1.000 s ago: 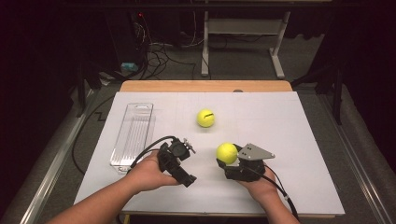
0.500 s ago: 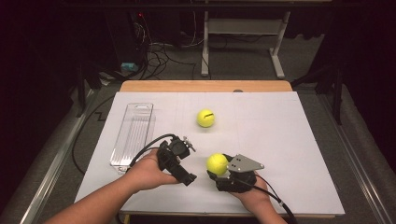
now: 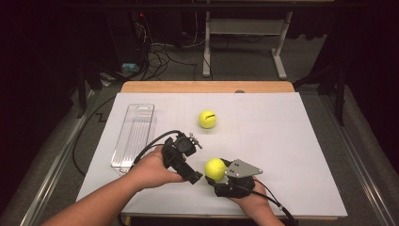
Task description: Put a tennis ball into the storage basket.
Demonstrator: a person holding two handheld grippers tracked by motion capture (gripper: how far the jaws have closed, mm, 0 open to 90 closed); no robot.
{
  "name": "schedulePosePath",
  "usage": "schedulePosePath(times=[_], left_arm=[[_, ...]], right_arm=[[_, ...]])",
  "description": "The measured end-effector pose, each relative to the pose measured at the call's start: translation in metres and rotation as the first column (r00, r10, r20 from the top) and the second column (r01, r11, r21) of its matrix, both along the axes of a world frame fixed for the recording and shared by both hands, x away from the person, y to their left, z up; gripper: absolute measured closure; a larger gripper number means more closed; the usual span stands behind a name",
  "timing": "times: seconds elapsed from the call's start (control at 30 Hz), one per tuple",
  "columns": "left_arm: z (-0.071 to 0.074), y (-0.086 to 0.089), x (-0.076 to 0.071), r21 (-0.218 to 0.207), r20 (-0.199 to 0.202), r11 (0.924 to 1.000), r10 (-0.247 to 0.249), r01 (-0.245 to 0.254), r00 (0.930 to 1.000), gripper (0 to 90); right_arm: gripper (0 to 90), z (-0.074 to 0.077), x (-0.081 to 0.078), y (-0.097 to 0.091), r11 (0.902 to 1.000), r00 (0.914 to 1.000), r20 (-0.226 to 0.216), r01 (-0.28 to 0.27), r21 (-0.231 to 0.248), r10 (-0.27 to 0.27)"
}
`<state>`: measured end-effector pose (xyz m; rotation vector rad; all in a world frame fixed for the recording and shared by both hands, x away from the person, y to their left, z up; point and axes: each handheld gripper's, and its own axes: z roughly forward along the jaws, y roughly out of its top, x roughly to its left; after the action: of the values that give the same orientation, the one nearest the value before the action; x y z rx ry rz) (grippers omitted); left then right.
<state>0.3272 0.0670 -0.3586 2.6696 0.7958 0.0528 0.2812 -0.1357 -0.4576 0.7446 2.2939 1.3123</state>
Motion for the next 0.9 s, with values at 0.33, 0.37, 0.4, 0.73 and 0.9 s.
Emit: schedulePosePath(times=[0.33,0.37,0.4,0.73,0.9], left_arm=[[0.003,-0.017,0.004,-0.011,-0.013,0.9998,-0.014,0.014,0.9998,1.2],[0.003,-0.019,0.004,-0.012,-0.015,0.9998,-0.015,0.015,0.9998,1.1],[0.003,-0.021,0.004,-0.012,-0.021,0.9998,-0.018,0.017,0.9996,1.1],[-0.003,-0.034,0.009,-0.009,-0.059,0.9996,-0.025,0.025,0.9979,1.1],[-0.007,-0.04,0.01,0.003,-0.092,0.9993,-0.038,0.038,0.995,1.7]], right_arm=[[27.5,0.001,-0.004,0.007,0.9995,0.9996,0.006,-0.026,0.019,0.026],[27.5,0.001,-0.005,0.008,0.9993,0.9995,0.008,-0.03,0.024,0.03],[27.5,0.001,-0.005,0.008,0.9991,0.9994,0.008,-0.034,0.026,0.033],[27.5,0.004,-0.009,0.012,0.9979,0.9989,0.017,-0.045,0.046,0.044],[27.5,0.005,-0.01,0.013,0.9975,0.9984,0.025,-0.052,0.049,0.05]])
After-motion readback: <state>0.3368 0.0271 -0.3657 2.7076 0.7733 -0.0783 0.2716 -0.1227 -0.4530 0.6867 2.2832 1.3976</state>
